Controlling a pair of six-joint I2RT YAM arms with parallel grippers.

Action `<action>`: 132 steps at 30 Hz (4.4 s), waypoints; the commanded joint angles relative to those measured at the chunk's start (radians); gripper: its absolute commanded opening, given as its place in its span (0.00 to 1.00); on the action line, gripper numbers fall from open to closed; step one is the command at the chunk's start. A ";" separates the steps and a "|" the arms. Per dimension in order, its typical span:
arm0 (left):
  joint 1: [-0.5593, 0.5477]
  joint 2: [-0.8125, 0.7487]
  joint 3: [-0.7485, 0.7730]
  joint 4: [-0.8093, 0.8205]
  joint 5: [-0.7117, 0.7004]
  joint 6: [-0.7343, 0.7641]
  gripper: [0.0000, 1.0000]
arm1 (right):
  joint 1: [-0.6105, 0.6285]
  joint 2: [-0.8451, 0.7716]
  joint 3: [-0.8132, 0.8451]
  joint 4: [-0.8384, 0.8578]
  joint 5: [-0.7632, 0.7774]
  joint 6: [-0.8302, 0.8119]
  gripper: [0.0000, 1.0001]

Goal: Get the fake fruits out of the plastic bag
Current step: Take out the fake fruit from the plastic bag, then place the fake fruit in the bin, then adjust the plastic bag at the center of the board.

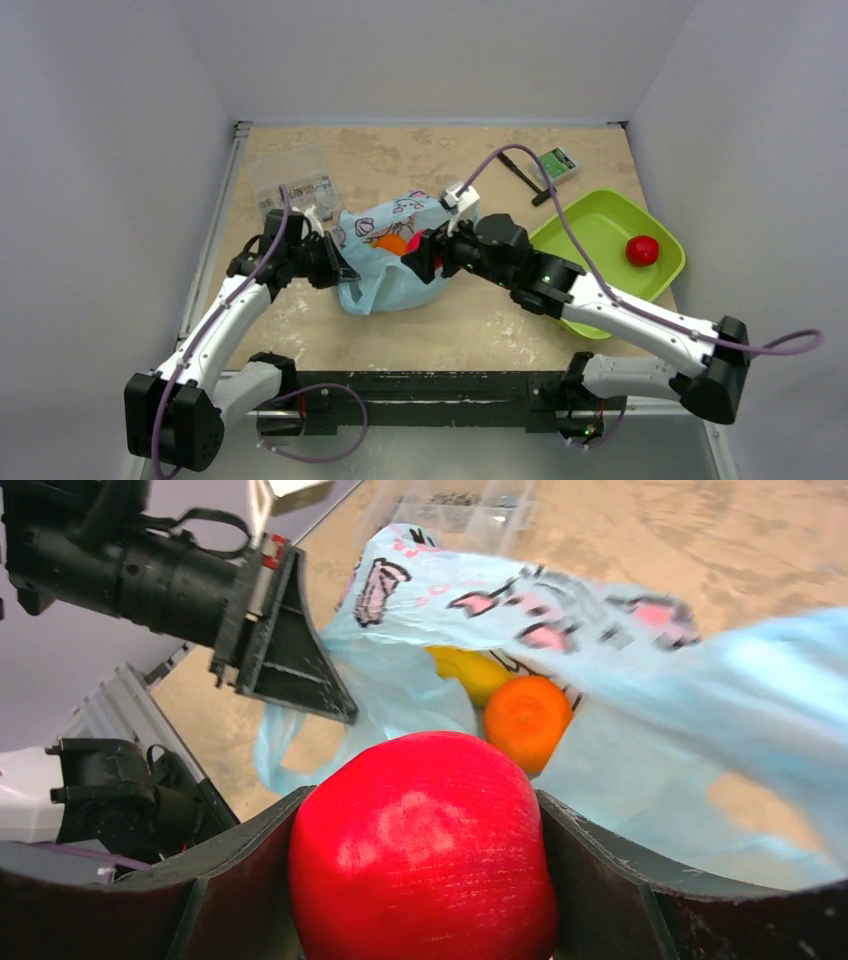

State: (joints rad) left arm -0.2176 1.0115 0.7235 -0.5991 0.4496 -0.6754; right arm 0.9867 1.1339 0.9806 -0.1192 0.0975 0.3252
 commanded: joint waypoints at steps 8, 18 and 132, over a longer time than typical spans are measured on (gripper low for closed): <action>0.000 0.040 0.251 -0.134 -0.060 0.140 0.00 | -0.003 -0.312 -0.131 -0.135 0.131 0.105 0.00; 0.068 0.104 0.358 -0.100 -0.030 0.077 0.00 | -0.005 0.367 0.307 0.210 -0.716 0.261 0.00; 0.132 -0.412 0.063 -0.350 -0.043 0.015 0.86 | -0.109 0.062 0.202 -0.098 -0.075 -0.417 0.99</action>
State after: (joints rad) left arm -0.0822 0.5938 0.8352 -1.0451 0.3908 -0.5961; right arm 0.8337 1.1912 1.1797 -0.2554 -0.1158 -0.0021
